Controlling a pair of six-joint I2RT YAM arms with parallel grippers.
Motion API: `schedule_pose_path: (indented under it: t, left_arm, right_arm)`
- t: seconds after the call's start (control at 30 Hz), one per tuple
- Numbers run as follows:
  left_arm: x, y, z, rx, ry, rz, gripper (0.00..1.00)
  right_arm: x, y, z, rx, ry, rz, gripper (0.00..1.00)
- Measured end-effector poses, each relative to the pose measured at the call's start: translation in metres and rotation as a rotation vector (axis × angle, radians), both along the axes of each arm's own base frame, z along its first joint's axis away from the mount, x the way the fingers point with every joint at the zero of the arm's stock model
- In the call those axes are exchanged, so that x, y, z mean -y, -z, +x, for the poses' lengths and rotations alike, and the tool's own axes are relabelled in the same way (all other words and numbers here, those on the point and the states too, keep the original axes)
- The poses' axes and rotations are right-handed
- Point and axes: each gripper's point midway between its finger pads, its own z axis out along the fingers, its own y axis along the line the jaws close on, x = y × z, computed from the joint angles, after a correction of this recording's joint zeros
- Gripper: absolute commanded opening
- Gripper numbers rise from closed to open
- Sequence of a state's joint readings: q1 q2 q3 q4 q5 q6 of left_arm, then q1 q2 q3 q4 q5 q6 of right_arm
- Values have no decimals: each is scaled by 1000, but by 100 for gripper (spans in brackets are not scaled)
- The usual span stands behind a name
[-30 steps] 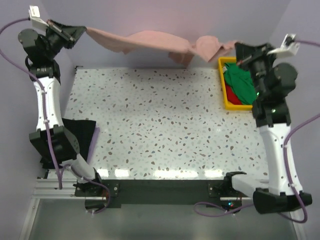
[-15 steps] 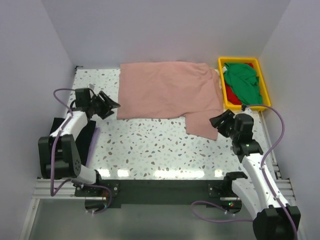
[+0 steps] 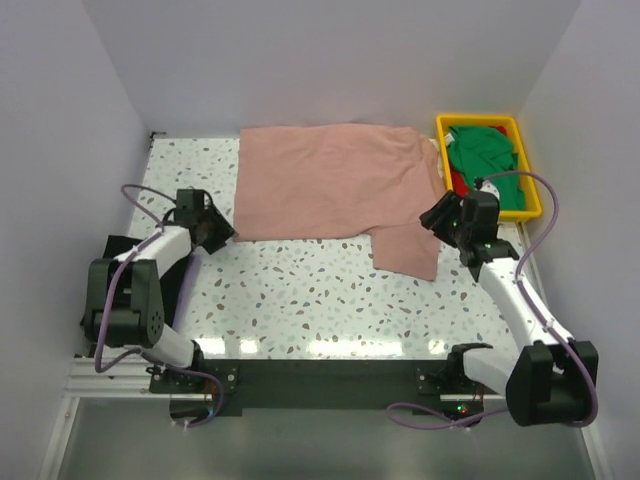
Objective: Fold and stack the t-shirts
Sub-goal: Flatten the tshirt out
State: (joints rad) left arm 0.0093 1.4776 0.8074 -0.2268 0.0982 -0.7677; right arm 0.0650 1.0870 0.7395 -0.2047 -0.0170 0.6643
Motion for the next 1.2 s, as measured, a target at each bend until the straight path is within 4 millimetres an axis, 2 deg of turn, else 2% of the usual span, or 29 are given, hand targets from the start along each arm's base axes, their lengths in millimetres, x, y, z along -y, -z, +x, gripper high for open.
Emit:
schedule_pose_path:
  t: [0.1,0.13,0.33,0.43,0.53,0.57,0.63,0.7,0.87,0.93,1.1,1.2]
  left_arm:
    - [7,32,3,-96,0,31,50]
    - [7,37,3,-108,-2,35,51]
    - [9,36,21,-99,-41,42,49]
    - [10,37,27,-96,-49,42,41]
    - [13,39,32,-99,-55,49,27]
    - [14,40,33,-102,-57,54,13]
    - [15,41,33,-105,-58,66,3]
    - [14,43,30,-119,-65,84,0]
    - [-5,39,23,-154,-115,158,0]
    - [-19,31,19,-157,-149,168,0]
    - [-69,3,18,-104,-265,173,0]
    - [-80,2,16,-103,-284,178,0]
  right_arm:
    - [8,6,17,-31,21,-53,57]
    - [9,9,20,-39,25,-62,57]
    - [8,22,37,-70,15,-74,56]
    - [8,31,38,-91,14,-76,56]
    - [8,34,39,-97,11,-80,56]
    - [8,35,39,-99,11,-81,56]
    - [9,37,40,-102,10,-83,56]
    - [9,40,41,-111,10,-85,56]
    - [10,51,40,-139,11,-97,56]
    - [12,52,40,-143,17,-103,55]
    - [13,60,41,-162,21,-111,53]
    - [13,71,40,-192,20,-113,50]
